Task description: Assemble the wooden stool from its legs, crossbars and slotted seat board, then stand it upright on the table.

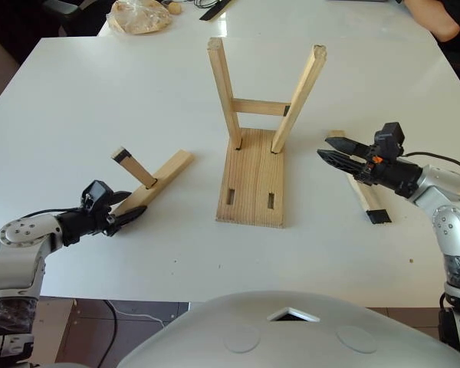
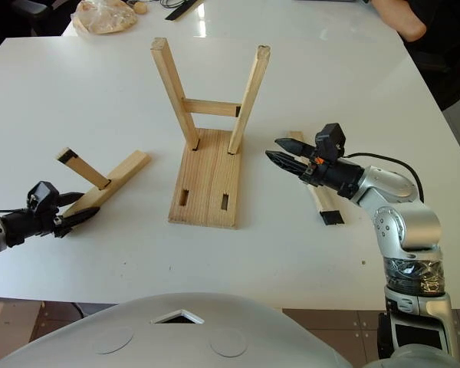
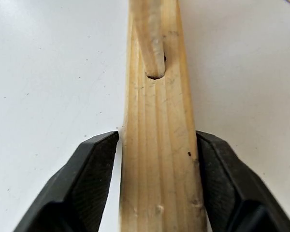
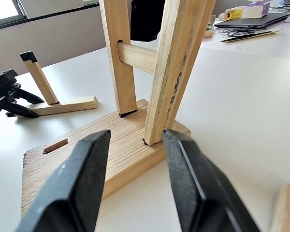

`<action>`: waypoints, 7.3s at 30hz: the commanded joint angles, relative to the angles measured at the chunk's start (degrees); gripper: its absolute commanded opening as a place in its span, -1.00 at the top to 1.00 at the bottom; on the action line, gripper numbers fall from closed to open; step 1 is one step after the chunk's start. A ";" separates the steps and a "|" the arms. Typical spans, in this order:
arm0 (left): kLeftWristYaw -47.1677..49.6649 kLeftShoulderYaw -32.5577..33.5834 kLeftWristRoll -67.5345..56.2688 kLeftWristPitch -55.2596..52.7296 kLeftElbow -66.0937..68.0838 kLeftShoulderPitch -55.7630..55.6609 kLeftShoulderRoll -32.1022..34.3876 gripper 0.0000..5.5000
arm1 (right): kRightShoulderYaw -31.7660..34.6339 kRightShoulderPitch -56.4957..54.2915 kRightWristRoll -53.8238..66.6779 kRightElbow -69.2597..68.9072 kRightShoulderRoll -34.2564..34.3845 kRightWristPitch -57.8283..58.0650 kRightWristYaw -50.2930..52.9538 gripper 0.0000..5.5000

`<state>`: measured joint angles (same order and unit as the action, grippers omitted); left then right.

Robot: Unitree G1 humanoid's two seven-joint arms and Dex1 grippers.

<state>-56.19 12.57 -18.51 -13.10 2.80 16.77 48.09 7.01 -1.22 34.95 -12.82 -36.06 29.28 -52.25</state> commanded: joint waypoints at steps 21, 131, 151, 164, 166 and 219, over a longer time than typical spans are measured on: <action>19.73 4.80 -48.88 -22.91 -33.06 -29.89 -5.65 0.26 | 1.72 -21.00 23.02 -9.70 -0.54 13.72 1.54 0.27; 7.90 -21.04 8.28 4.98 -14.65 -9.33 -13.61 -0.49 | -11.90 -15.52 -1.20 -1.21 -17.76 -1.31 -21.36 0.26; 6.85 -21.35 8.46 4.67 -13.02 -11.91 -14.00 -0.49 | -27.84 -17.27 -15.05 6.21 -11.64 -9.39 -20.67 0.26; 7.36 -21.87 9.16 5.12 -12.65 -11.22 -14.60 -0.49 | -26.54 -23.74 -10.69 8.47 -9.18 -8.18 -20.41 0.11; 7.31 -21.97 9.44 5.41 -12.51 -10.91 -14.48 -0.49 | -25.37 -23.98 -10.66 6.63 -8.88 -8.19 -20.27 -0.01; 27.44 10.84 -13.21 -15.00 -28.38 -10.91 -13.00 -0.49 | 1.62 17.63 -19.70 -0.60 -9.72 0.58 8.95 0.26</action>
<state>-32.45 19.68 -28.25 -22.61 -23.28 10.78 33.30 7.37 17.47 15.29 -14.65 -45.20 30.06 -43.02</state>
